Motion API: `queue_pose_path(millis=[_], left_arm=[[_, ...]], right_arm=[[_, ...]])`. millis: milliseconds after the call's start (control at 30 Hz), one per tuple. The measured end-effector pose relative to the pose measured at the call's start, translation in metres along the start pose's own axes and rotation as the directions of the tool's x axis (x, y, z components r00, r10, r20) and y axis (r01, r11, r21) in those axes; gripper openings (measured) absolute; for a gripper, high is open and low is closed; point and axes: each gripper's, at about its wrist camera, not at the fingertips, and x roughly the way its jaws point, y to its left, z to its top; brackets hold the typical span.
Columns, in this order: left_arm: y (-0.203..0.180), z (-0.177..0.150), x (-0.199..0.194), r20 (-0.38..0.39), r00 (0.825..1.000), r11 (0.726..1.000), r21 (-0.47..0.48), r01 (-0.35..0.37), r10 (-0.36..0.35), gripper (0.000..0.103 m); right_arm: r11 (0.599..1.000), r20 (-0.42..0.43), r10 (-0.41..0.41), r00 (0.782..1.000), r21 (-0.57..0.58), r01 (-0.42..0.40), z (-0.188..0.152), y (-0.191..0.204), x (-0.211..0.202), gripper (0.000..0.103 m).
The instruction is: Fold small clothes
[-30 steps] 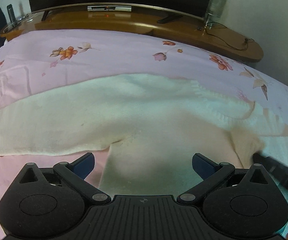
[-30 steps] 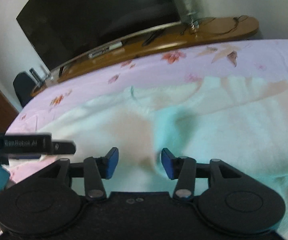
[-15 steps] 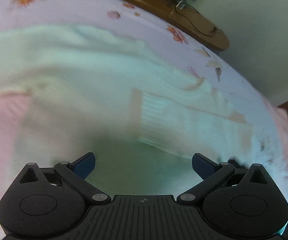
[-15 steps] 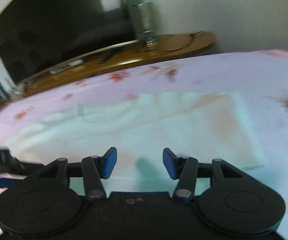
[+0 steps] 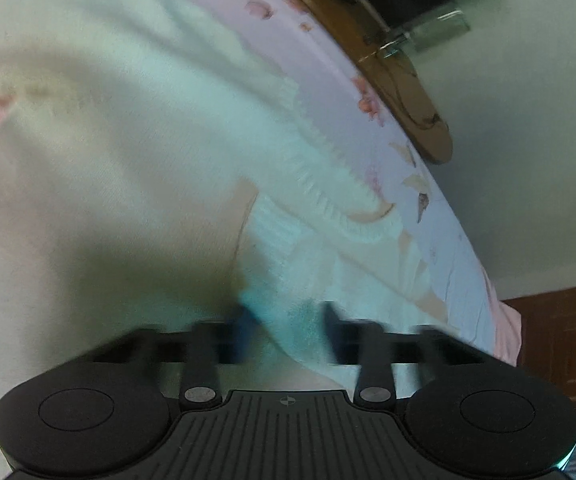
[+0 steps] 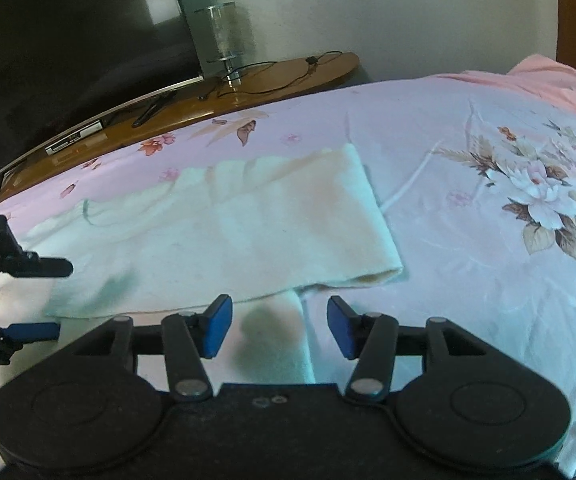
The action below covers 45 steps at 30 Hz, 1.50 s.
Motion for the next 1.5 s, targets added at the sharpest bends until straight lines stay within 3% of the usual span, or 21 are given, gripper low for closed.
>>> queue_pose_path(millis=[67, 200, 333, 500, 600, 700, 733, 833, 967, 1033, 1100, 1200, 1267, 1300, 1500], left_arm=[[0.003, 0.000, 0.005, 0.008, 1.000, 1.000, -0.020, 0.003, -0.003, 0.013], [-0.002, -0.003, -0.004, 0.107, 0.994, 1.000, 0.023, -0.015, 0.012, 0.004], [-0.014, 0.008, -0.031, 0.226, 0.973, 0.996, 0.080, 0.029, -0.046, 0.004], [-0.027, 0.027, -0.051, 0.279, 0.958, 0.989, 0.149, 0.027, -0.068, 0.004], [-0.020, 0.033, -0.065, 0.312, 0.947, 0.991, 0.127, 0.041, -0.079, 0.004], [-0.012, 0.041, -0.078, 0.367, 0.927, 0.993, 0.108, 0.037, -0.075, 0.004], [-0.008, 0.042, -0.083, 0.384, 0.921, 0.994, 0.104, 0.026, -0.065, 0.004], [0.014, 0.040, -0.088, 0.390, 0.921, 0.996, 0.092, -0.010, -0.027, 0.004], [0.045, 0.042, -0.082, 0.395, 0.917, 0.998, 0.017, -0.068, 0.056, 0.004], [0.058, 0.041, -0.072, 0.381, 0.919, 0.994, 0.005, -0.113, 0.103, 0.004], [0.066, 0.037, -0.064, 0.366, 0.921, 0.989, 0.011, -0.149, 0.134, 0.004], [0.076, 0.036, -0.062, 0.364, 0.921, 0.990, -0.032, -0.134, 0.137, 0.004], [0.074, 0.038, -0.067, 0.389, 0.911, 0.990, -0.031, -0.134, 0.136, 0.004], [0.072, 0.039, -0.070, 0.403, 0.905, 0.990, -0.024, -0.140, 0.138, 0.004], [0.076, 0.036, -0.077, 0.419, 0.895, 0.988, -0.027, -0.155, 0.151, 0.004]], right_arm=[[1.000, 0.000, -0.015, 1.000, -0.008, 0.015, 0.000, 0.001, 0.001, 0.052], [0.998, 0.000, -0.053, 0.999, -0.014, 0.053, -0.003, -0.005, 0.001, 0.054], [0.995, 0.012, -0.101, 0.995, 0.000, 0.101, -0.002, -0.013, 0.001, 0.059], [0.992, 0.004, -0.122, 0.993, -0.028, 0.122, -0.001, -0.014, 0.011, 0.060], [0.988, 0.005, -0.132, 0.991, -0.084, 0.132, 0.003, -0.007, 0.024, 0.041], [0.989, 0.020, -0.124, 0.992, -0.077, 0.125, 0.010, -0.007, 0.033, 0.033], [0.991, 0.025, -0.112, 0.993, -0.069, 0.114, 0.012, -0.008, 0.033, 0.026], [0.997, 0.037, -0.073, 0.997, -0.038, 0.074, 0.014, -0.010, 0.031, 0.010], [0.999, 0.037, -0.040, 0.999, 0.025, 0.039, 0.013, -0.014, 0.030, 0.005], [0.996, 0.023, -0.079, 0.997, 0.045, 0.078, 0.010, -0.020, 0.034, 0.001], [0.994, 0.019, -0.082, 0.996, 0.076, 0.081, 0.009, -0.026, 0.032, 0.001], [0.996, 0.038, -0.019, 0.999, 0.092, 0.015, 0.013, -0.025, 0.023, 0.002], [0.994, 0.006, 0.029, 1.000, 0.100, -0.030, 0.015, -0.024, 0.027, 0.008], [0.993, 0.009, 0.029, 1.000, 0.112, -0.030, 0.015, -0.025, 0.026, 0.016], [0.999, 0.004, 0.042, 0.999, 0.022, -0.042, 0.006, -0.011, 0.017, 0.023]])
